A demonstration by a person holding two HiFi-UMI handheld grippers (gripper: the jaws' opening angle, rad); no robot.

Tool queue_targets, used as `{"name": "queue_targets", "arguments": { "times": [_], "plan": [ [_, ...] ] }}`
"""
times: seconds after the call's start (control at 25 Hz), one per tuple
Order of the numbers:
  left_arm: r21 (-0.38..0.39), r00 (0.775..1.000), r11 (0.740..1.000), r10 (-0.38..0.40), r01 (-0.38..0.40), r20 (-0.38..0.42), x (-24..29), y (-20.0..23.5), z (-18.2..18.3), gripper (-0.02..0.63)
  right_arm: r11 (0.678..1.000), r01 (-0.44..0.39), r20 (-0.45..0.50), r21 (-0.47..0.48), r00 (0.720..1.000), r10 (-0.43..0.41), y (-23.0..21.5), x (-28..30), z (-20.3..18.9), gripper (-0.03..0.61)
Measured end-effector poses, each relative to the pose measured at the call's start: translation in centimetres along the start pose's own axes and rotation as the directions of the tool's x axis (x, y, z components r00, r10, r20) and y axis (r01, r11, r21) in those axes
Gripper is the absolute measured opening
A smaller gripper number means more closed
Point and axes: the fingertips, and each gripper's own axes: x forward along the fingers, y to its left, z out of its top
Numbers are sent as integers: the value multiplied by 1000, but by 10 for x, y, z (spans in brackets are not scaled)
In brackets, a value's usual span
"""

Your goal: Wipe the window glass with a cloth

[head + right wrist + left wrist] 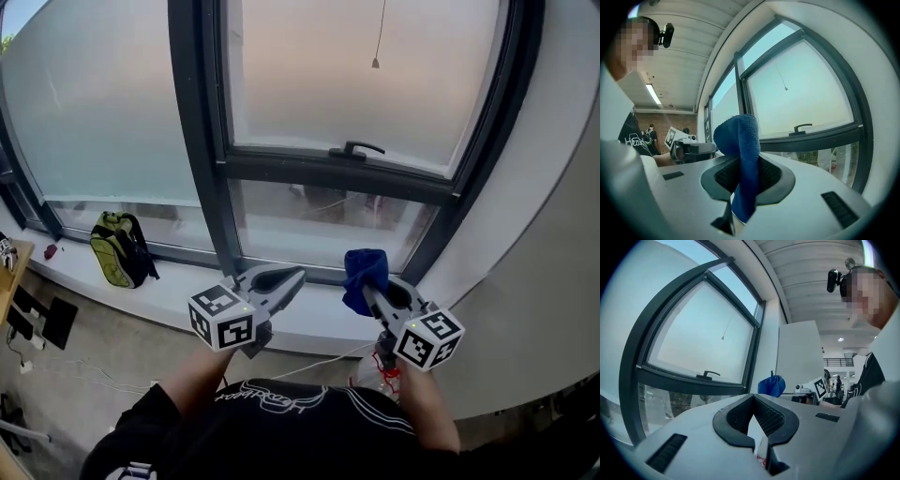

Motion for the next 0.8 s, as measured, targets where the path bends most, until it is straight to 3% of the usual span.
{"name": "queue_targets", "arguments": {
  "times": [0.48,0.8],
  "plan": [
    [42,1000,999,16,-15,-6,-14,-7,8,6,999,-52,-8,-10,999,52,26,5,-6,63],
    [9,999,999,36,-36,-21,-20,-14,-2,6,999,-45,-4,-1,999,45,27,-9,-6,63]
  ]
}}
